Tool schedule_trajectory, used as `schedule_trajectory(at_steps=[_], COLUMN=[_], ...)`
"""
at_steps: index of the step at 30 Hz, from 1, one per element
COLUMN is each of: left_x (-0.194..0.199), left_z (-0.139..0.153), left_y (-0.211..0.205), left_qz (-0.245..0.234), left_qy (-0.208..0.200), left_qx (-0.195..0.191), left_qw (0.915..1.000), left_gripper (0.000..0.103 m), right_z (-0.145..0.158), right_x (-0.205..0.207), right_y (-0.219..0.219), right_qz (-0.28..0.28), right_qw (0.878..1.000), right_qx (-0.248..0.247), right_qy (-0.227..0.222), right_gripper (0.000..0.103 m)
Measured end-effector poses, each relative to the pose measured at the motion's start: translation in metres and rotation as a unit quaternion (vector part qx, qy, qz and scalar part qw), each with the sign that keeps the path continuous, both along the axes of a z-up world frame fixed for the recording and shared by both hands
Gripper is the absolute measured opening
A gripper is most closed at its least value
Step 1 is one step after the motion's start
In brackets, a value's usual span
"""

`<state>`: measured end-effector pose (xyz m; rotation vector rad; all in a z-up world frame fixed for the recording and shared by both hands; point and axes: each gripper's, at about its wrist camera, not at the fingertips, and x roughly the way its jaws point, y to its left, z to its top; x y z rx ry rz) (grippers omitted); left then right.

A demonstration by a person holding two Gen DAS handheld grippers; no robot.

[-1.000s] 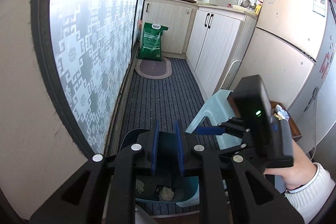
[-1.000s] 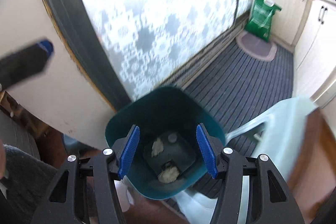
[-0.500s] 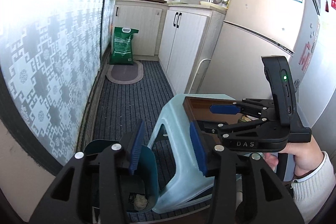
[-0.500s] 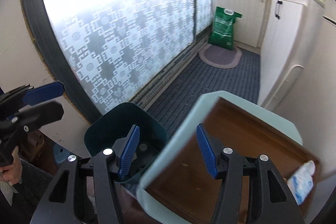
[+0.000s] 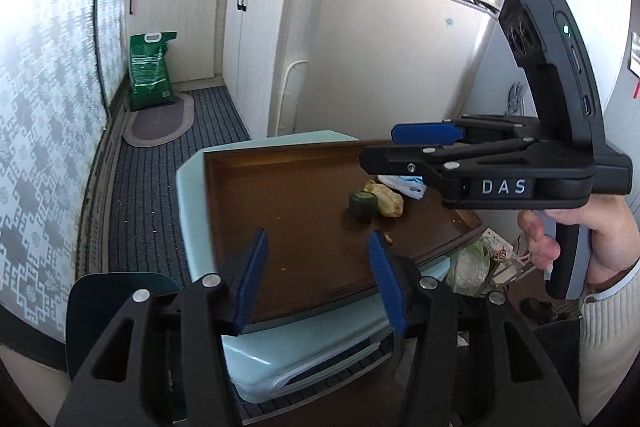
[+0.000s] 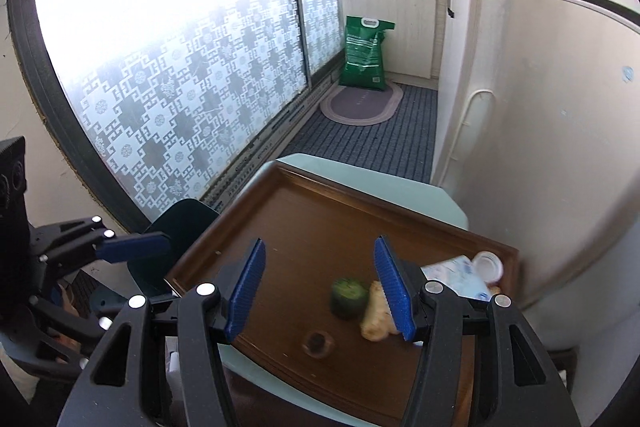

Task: Collect trash
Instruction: 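Move both tools back toward the wooden tray, then grasp the brown nut shell with the left tool while the right tool grasps the green pepper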

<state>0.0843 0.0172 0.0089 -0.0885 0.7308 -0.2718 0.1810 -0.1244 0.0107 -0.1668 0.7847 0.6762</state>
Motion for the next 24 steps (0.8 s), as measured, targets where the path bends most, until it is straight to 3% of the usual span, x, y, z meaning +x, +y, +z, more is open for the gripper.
schedule_trajectory(at_steps=[5,11,24], left_x=[0.015,0.03,0.052], left_z=[-0.021,-0.032,-0.049], left_y=[-0.032,-0.053,-0.077], left_qz=[-0.034,-0.045,-0.033], left_qy=[0.019,0.034,0.064], left_qx=[0.027,0.025,0.058], left_qw=[0.9989,0.9981,0.9957], left_gripper=[0.055,0.052,0.039], right_z=[0.001,0.002,0.009], right_x=[0.0,0.0,-0.004], right_y=[-0.026,-0.052,-0.092], right_qz=[-0.011,-0.025,-0.044], right_qw=[1.0,1.0,0.999], right_qx=[0.005,0.008,0.026], right_qy=[0.0,-0.001,-0.009], right_gripper=[0.047,0.043,0.042])
